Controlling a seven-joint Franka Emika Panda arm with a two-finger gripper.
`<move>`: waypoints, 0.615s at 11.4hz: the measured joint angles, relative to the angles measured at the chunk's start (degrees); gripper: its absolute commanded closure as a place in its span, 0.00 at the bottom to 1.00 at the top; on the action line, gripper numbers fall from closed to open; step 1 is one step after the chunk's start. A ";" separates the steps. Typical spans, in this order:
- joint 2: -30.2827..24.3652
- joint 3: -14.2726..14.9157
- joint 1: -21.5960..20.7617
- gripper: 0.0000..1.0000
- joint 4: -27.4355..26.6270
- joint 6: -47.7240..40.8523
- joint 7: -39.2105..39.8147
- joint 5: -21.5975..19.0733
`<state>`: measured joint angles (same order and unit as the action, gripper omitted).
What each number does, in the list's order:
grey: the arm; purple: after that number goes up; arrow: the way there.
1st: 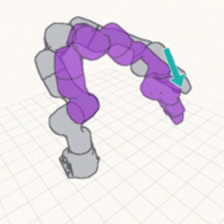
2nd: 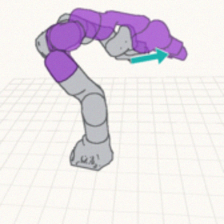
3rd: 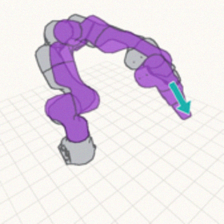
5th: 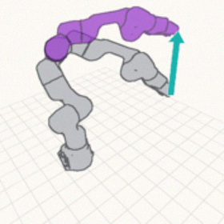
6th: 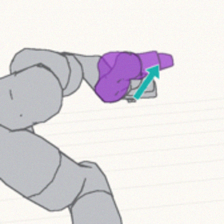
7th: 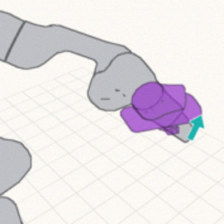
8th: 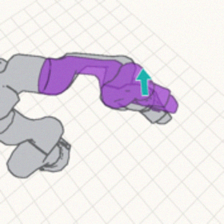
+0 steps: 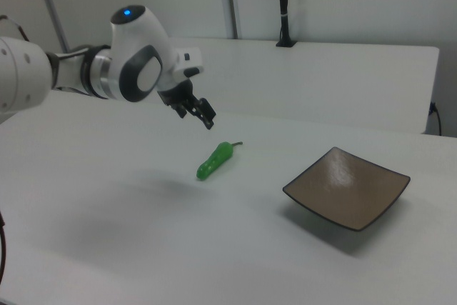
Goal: Chili peppers are placed on a ceramic plate
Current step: 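Move the open gripper over the green chili pepper and lower it, then close the gripper on the green chili pepper's body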
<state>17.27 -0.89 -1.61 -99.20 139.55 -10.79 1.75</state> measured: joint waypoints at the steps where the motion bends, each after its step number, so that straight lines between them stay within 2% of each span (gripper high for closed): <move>1: 1.78 0.00 0.37 0.00 0.08 1.30 0.00 0.00; 4: 6.76 -0.01 0.75 0.00 1.19 6.50 0.05 0.01; 7: 9.43 -0.11 0.70 0.00 2.86 7.14 0.07 0.01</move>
<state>26.70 -0.99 -0.91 -96.34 146.68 -10.71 1.76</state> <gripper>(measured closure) 0.000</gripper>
